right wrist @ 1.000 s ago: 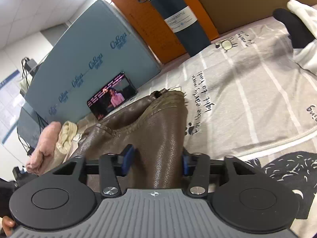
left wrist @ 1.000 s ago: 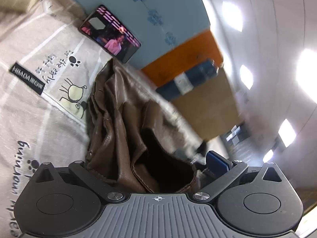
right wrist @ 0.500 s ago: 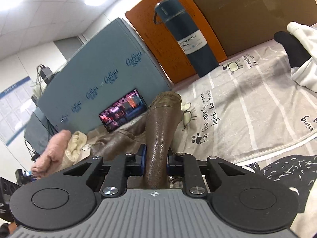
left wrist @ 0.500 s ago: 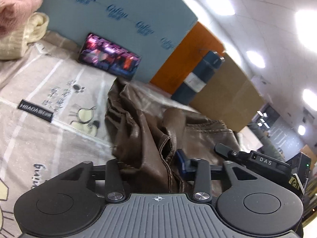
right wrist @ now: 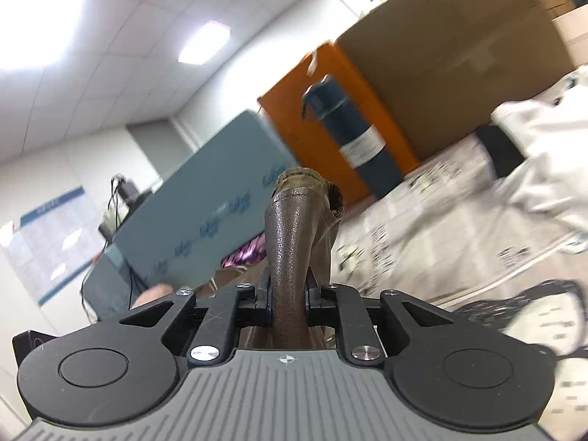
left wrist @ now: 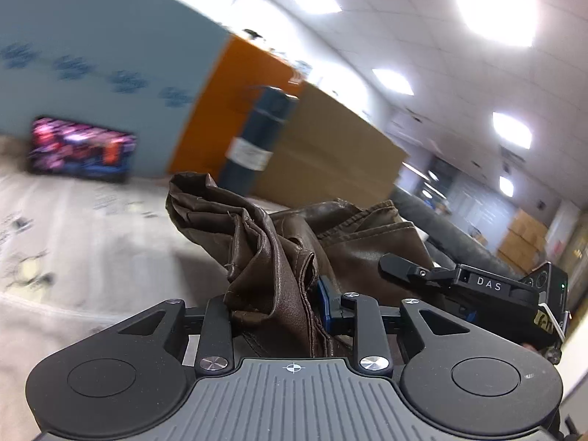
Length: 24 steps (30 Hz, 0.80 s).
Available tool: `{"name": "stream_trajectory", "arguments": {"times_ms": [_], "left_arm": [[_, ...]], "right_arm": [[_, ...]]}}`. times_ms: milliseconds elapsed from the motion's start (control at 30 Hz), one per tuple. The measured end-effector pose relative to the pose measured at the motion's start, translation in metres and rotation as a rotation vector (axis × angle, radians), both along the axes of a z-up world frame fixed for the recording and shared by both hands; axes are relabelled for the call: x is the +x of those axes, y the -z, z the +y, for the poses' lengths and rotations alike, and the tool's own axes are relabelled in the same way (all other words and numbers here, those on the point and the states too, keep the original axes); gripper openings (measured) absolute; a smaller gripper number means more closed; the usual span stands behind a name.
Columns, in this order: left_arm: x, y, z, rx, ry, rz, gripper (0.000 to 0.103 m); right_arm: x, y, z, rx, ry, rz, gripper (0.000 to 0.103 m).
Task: Fold clothes
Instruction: 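Grasp the jacket with the left gripper while the right gripper holds it, carry it to the bed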
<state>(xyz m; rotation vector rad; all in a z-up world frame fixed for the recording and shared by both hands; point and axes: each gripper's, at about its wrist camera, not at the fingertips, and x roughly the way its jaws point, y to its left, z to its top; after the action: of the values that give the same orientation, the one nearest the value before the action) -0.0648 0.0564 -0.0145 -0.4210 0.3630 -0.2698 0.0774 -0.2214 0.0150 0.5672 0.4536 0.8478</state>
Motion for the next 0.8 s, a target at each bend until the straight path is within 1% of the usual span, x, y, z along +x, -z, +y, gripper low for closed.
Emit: {"name": "stream_trajectory", "arguments": {"times_ms": [133, 300, 400, 500, 633, 733, 800], "left_arm": [[0.024, -0.01, -0.027, 0.017, 0.089, -0.023, 0.026], [0.061, -0.023, -0.067, 0.033, 0.209, -0.076, 0.026], [0.084, -0.027, -0.087, 0.015, 0.264, -0.095, 0.026], [0.109, -0.032, -0.107, -0.013, 0.298, -0.119, 0.026], [0.138, -0.036, -0.132, -0.025, 0.333, -0.165, 0.026], [0.16, -0.037, -0.148, -0.037, 0.345, -0.179, 0.026], [0.176, -0.035, -0.155, -0.074, 0.36, -0.167, 0.026]], "right_arm": [[-0.004, 0.0, -0.039, 0.05, 0.09, -0.012, 0.013], [-0.012, -0.005, -0.081, 0.091, 0.218, -0.068, 0.013], [-0.012, -0.007, -0.105, 0.109, 0.301, -0.088, 0.013], [-0.006, -0.012, -0.127, 0.125, 0.374, -0.106, 0.013], [0.007, -0.022, -0.152, 0.137, 0.461, -0.14, 0.013], [0.014, -0.024, -0.162, 0.133, 0.532, -0.141, 0.013], [0.015, -0.023, -0.166, 0.125, 0.573, -0.149, 0.013]]}}
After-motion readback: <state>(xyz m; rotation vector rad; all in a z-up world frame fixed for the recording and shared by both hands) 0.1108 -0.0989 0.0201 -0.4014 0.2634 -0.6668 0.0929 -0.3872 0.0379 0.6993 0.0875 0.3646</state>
